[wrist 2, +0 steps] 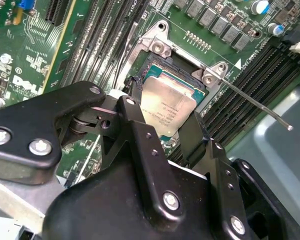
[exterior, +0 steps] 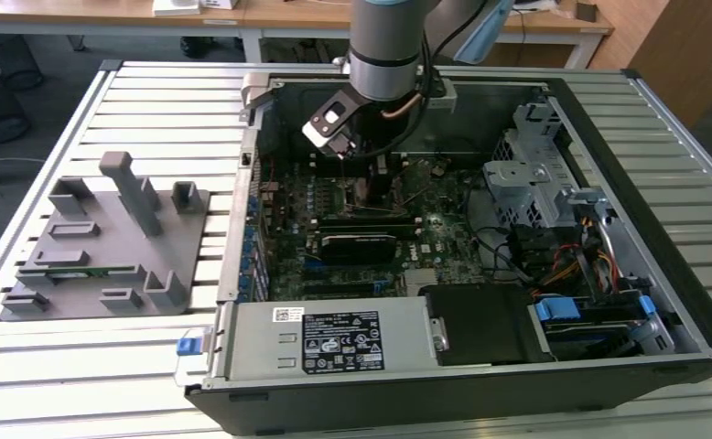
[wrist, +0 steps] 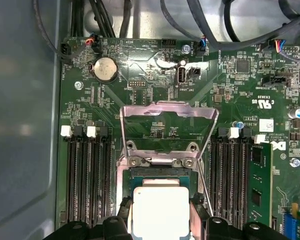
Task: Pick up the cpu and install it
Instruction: 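Place the cpu into insertion slot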
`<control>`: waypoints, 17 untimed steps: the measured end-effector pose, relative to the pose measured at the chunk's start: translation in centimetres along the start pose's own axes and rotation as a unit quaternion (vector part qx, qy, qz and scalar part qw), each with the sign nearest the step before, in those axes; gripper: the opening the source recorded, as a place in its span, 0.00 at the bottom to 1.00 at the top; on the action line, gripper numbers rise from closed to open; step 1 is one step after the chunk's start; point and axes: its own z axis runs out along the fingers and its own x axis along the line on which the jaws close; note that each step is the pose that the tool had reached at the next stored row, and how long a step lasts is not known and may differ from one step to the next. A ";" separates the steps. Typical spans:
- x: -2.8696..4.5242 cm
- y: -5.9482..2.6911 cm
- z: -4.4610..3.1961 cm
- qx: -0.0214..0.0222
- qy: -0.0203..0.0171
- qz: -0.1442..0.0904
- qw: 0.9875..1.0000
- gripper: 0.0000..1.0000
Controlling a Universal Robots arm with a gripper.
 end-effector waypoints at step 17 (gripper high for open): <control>0.00 -0.02 1.11 0.000 0.000 0.003 1.000 0.54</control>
